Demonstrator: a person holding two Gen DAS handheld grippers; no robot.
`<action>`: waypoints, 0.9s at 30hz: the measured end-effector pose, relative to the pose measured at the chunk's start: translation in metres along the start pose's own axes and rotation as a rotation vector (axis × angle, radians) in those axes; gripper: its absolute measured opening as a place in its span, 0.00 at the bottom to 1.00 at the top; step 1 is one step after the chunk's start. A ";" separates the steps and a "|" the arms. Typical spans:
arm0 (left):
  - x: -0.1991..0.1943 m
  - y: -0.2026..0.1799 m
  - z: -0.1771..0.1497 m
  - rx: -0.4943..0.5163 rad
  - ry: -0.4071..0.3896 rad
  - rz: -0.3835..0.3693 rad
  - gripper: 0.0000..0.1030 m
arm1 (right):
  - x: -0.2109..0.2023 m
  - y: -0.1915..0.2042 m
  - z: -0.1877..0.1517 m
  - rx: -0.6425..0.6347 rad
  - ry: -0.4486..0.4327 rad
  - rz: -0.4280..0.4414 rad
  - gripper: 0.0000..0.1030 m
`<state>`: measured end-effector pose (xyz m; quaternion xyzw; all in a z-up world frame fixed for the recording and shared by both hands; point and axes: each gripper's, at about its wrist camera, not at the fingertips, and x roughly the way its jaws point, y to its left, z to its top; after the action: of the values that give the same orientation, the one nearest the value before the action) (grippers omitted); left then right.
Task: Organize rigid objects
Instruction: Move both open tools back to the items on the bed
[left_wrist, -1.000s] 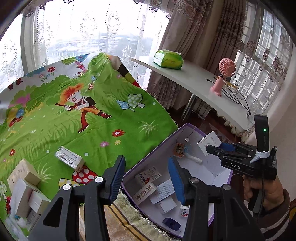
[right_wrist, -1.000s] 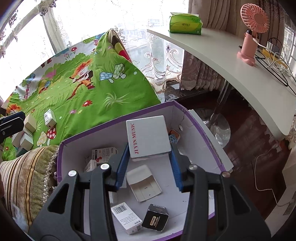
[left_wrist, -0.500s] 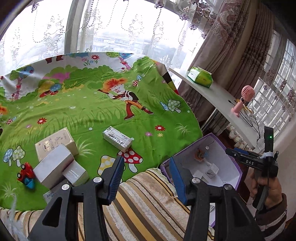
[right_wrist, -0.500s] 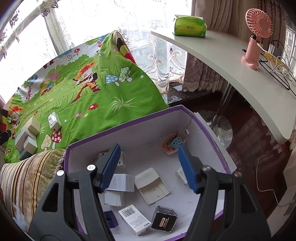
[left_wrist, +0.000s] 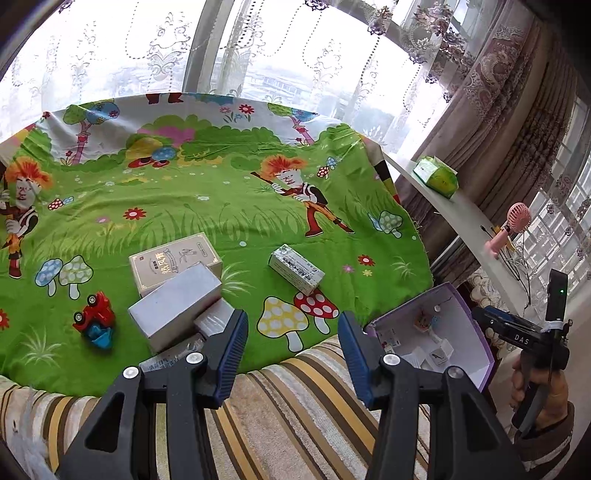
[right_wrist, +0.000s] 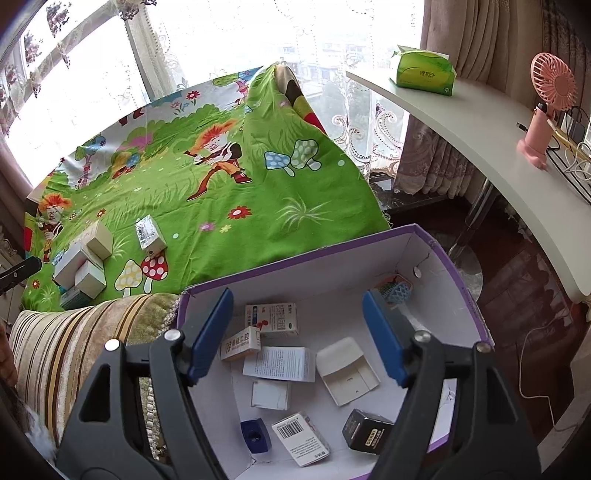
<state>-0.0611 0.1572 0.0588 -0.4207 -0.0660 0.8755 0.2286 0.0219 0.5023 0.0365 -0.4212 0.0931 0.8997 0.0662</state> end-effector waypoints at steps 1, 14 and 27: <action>-0.002 0.006 -0.001 -0.010 0.001 0.009 0.50 | 0.001 0.005 0.000 -0.006 0.002 0.007 0.74; -0.023 0.074 -0.018 -0.122 0.017 0.100 0.50 | 0.019 0.071 -0.002 -0.103 0.040 0.112 0.77; -0.022 0.125 -0.030 -0.254 0.086 0.175 0.50 | 0.030 0.119 -0.008 -0.174 0.078 0.185 0.78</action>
<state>-0.0688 0.0342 0.0171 -0.4872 -0.1296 0.8579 0.0990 -0.0153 0.3856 0.0219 -0.4496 0.0557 0.8897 -0.0575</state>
